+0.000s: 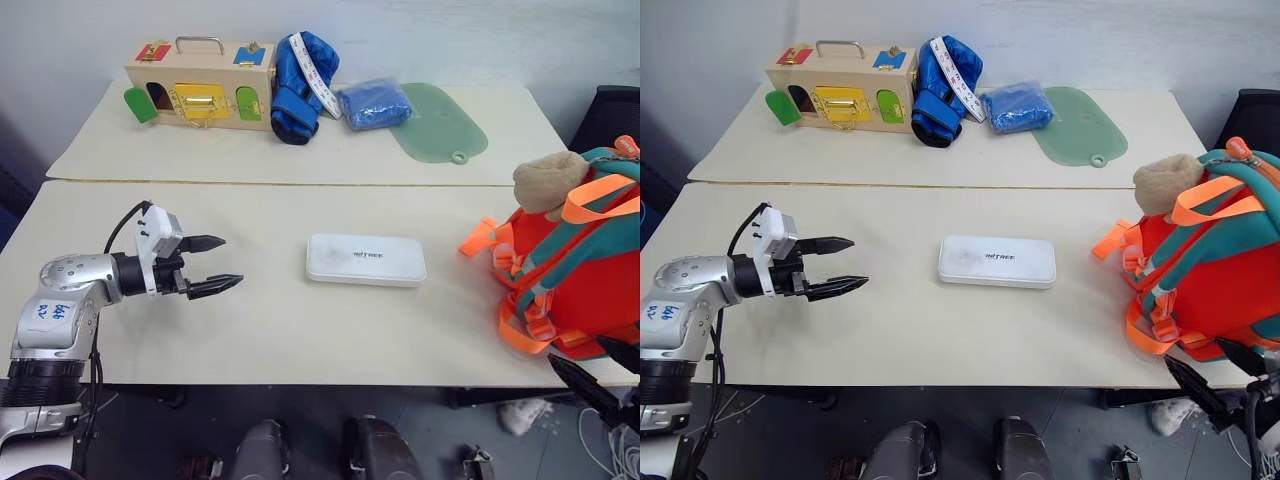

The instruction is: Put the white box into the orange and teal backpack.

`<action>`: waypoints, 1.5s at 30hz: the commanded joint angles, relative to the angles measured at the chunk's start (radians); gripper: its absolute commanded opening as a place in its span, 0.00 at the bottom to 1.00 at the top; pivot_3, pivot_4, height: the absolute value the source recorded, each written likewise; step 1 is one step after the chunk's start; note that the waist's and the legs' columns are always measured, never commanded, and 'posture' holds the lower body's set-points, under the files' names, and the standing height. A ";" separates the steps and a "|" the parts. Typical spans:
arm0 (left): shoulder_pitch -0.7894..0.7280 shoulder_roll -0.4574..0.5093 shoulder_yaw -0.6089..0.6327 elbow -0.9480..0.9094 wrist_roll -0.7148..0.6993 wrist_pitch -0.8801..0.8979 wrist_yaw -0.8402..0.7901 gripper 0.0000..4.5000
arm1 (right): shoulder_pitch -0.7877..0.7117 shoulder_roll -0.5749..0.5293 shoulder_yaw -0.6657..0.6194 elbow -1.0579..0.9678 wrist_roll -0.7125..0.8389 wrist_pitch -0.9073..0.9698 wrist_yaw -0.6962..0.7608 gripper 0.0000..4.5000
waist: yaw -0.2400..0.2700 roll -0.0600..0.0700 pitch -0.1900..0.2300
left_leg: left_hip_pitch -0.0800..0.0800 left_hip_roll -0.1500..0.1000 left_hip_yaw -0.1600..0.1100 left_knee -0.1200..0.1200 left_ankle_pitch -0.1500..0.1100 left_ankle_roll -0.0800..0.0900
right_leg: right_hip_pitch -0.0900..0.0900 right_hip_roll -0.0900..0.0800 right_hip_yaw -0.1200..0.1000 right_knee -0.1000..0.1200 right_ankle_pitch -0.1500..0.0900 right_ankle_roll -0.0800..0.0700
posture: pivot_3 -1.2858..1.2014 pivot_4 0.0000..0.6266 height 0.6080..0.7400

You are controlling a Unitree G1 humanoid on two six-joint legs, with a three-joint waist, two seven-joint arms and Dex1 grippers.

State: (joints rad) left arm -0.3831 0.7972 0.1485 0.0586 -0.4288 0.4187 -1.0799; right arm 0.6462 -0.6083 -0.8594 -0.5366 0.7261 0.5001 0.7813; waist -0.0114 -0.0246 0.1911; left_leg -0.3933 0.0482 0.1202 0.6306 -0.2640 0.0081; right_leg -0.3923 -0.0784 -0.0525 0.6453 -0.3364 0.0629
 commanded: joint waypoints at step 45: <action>-0.191 -0.337 -0.261 0.020 0.266 0.090 0.407 0.00 | -0.875 0.131 0.794 0.372 -0.491 -0.044 -0.443 0.00 | 0.006 -0.003 -0.001 | -0.001 -0.001 0.002 0.006 0.005 -0.006 | -0.002 0.002 0.000 0.008 0.001 0.001 | 0.52 0.24 1.00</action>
State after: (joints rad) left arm -0.5539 0.4597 -0.1236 0.0972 -0.1693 0.5013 -0.6874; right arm -0.2167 -0.4864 -0.0586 -0.1850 0.2606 0.4774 0.3601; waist -0.0049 -0.0274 0.1901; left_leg -0.3945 0.0473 0.1221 0.6370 -0.2586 0.0016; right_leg -0.3944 -0.0768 -0.0523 0.6534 -0.3357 0.0642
